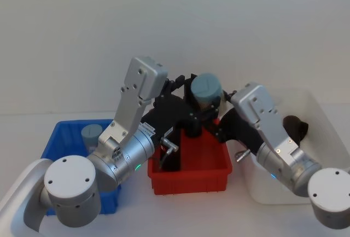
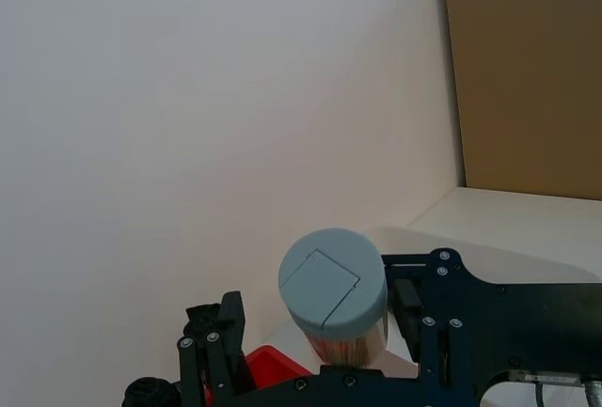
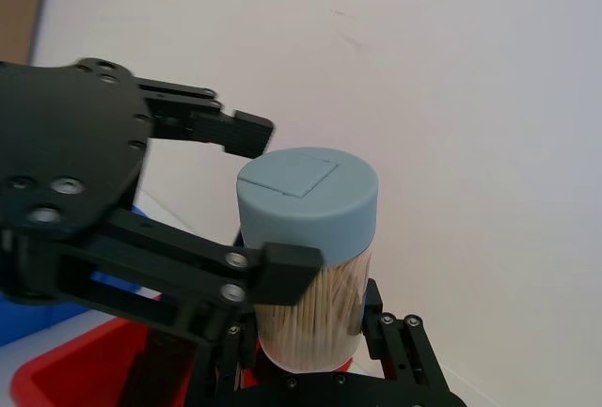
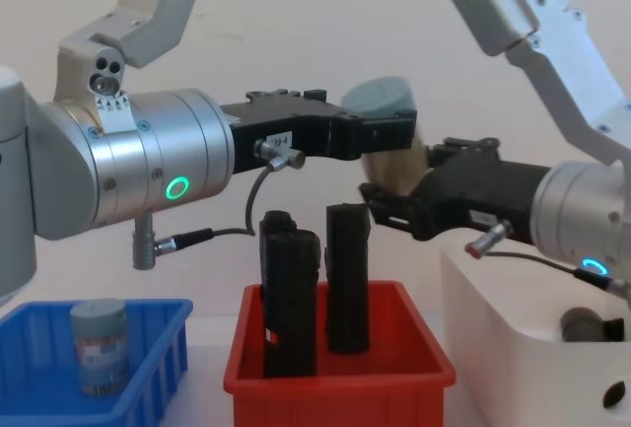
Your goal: Pick the cotton swabs from the blue box and place them into the white box.
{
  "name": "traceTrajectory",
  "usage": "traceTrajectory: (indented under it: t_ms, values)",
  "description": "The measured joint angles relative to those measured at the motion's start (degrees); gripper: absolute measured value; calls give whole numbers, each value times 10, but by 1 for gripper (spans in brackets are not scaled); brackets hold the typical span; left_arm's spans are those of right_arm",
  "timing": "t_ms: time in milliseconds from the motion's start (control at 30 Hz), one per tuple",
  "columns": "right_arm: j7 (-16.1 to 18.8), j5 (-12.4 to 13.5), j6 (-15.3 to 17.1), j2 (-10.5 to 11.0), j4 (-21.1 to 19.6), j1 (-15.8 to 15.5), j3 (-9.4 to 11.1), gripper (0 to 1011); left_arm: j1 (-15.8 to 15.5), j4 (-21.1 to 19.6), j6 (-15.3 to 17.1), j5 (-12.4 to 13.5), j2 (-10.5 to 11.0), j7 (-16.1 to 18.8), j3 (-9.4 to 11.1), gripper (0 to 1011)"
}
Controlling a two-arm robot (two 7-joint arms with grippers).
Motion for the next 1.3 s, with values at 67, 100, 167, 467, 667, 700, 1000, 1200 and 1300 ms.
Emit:
traceTrajectory:
  t_ms: [67,100,167,467,667,700,1000,1200,1300]
  values:
    - [-9,3,2,1,0,-1,1,622,0,0,0,0,0,0,0,1004]
    - [-18,6,5,2,-1,-3,3,622,0,0,0,0,0,0,0,1004]
    - [-31,10,8,3,-1,-5,6,622,0,0,0,0,0,0,0,1004]
    - [-94,35,22,7,-4,-15,19,622,0,0,0,0,0,0,0,1004]
    - [-139,54,31,9,-4,-20,29,622,0,0,0,0,0,0,0,1004]
    - [-144,57,33,9,-4,-20,30,622,0,0,0,0,0,0,0,1004]
    - [-214,85,56,6,3,-19,46,622,0,0,0,0,0,0,0,1004]
    - [-245,102,92,-1,8,-8,55,622,0,0,0,0,0,0,0,1004]
    - [-248,106,111,-3,9,-2,58,622,0,0,0,0,0,0,0,1004]
